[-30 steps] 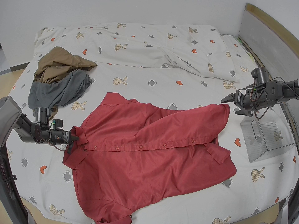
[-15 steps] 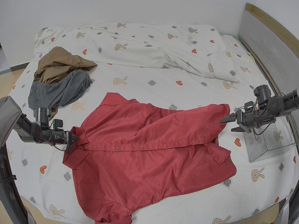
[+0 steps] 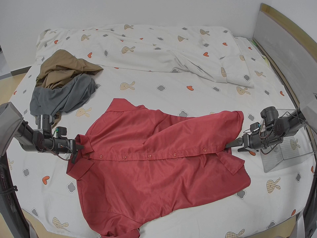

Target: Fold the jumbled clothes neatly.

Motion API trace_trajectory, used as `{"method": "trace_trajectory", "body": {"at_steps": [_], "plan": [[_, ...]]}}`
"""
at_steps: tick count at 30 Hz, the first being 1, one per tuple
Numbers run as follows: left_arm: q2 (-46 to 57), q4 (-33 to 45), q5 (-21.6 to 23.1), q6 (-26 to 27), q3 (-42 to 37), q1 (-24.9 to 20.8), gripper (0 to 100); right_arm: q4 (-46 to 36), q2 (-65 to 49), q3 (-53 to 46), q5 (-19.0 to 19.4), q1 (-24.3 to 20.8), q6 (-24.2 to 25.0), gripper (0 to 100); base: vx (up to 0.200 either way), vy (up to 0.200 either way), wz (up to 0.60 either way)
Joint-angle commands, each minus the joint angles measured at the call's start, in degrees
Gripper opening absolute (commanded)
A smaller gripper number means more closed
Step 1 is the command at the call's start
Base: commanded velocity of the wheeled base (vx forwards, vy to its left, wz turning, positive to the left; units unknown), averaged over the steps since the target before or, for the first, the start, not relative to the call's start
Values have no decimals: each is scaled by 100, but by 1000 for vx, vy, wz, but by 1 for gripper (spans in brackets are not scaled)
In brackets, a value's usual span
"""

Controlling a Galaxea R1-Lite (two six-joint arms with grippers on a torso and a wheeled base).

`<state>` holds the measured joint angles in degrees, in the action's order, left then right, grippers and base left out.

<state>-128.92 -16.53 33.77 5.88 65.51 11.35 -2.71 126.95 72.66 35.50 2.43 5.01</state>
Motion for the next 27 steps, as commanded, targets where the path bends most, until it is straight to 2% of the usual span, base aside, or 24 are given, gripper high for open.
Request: {"method": "trace_trajectory", "body": {"at_steps": [1, 17, 27], "plan": [[-20, -8, -2, 1, 5, -1, 0, 16, 260, 188, -52, -40, 0, 100, 0, 0, 0], [-46, -8, -2, 1, 14, 8, 0, 60, 181, 12, -25, -304, -18, 100, 0, 0, 0], [-46, -8, -2, 1, 5, 8, 0, 1053, 189, -551, -34, -295, -97, 100, 0, 0, 0]]}}
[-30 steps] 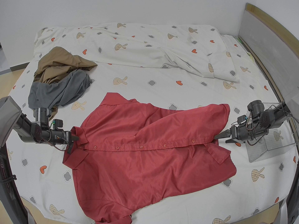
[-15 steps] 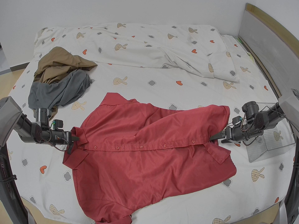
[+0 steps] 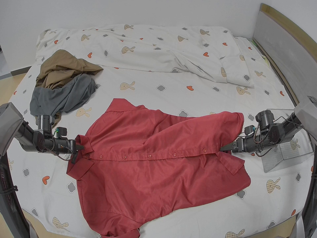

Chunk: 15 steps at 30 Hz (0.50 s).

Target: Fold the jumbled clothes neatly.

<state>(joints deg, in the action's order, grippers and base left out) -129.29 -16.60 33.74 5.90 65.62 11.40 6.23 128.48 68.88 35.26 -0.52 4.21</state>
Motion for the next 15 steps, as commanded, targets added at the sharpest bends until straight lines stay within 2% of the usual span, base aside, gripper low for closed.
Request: {"method": "trace_trajectory", "body": {"at_steps": [1, 7, 15], "plan": [[-8, -1, 1, -1, -6, 3, 0, 177, 143, -155, -1, 8, -16, 0, 0, 0, 0], [-8, -1, 1, -1, 3, 3, 0, 168, 239, -173, 16, 79, 28, 0, 0, 0, 0], [-8, -1, 1, -1, 3, 3, 0, 150, -271, -498, 140, 509, 28, 0, 0, 0, 0]]}}
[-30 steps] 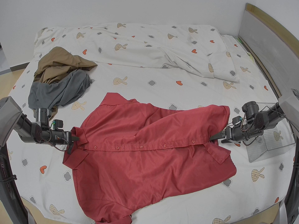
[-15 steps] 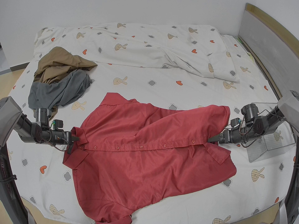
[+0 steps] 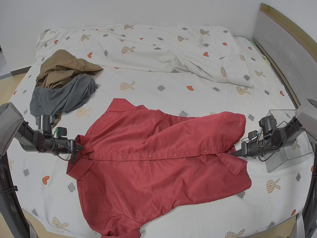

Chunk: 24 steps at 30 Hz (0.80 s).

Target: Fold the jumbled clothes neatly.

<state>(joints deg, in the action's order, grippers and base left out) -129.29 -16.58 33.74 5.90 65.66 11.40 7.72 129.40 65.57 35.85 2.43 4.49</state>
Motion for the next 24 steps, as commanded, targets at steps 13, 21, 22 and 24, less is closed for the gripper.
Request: {"method": "trace_trajectory", "body": {"at_steps": [13, 21, 22, 24], "plan": [[-8, -3, 1, -1, -9, 3, 0, -16, -1119, -888, 106, 610, -36, 0, 0, 0, 0], [1, -3, 1, -1, -9, 3, 0, -16, -1154, -1152, 53, 689, -36, 0, 0, 0, 0], [1, -3, 1, -1, -9, -6, 0, -16, -1181, -1152, 53, 707, -36, 0, 0, 0, 0], [1, -3, 1, -1, -18, -6, 0, -25, -1321, -1152, 45, 742, -9, 0, 0, 0, 0]]}}
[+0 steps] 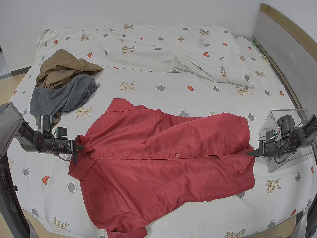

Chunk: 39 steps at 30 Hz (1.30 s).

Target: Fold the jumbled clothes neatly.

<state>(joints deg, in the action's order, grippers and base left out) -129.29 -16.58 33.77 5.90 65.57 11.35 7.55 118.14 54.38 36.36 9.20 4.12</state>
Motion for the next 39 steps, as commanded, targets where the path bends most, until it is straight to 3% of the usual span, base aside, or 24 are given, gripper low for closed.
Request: {"method": "trace_trajectory", "body": {"at_steps": [1, 9, 10, 16, 22, 24, 29, 39], "plan": [[1, -3, -2, -1, -9, -1, 0, -8, -204, -33, -7, 64, 27, 0, 0, 0, 0], [1, 6, -2, -1, -18, -19, 0, 1, -379, -156, -218, 187, 10, 0, 0, 0, 0], [1, 6, -2, -1, -18, -19, 0, 1, -379, -156, -218, 187, 10, 100, 0, 0, 0], [27, 6, -2, -1, -45, -28, 0, 45, -467, -253, -235, 161, 1, 100, 0, 0, 0], [27, 6, -2, -1, -45, -19, 0, -8, -1469, -552, -314, 55, 107, 100, 0, 0, 0], [27, 6, -2, -1, -45, -28, 0, -16, -1724, -885, -314, -191, 238, 100, 0, 0, 0], [62, 6, -2, -1, -53, -28, 0, 28, -1399, -1184, -314, -639, 818, 100, 0, 0, 0], [528, 6, 7, -19, -238, -89, 0, 89, -476, -1044, -332, -753, 810, 100, 0, 0, 0]]}}
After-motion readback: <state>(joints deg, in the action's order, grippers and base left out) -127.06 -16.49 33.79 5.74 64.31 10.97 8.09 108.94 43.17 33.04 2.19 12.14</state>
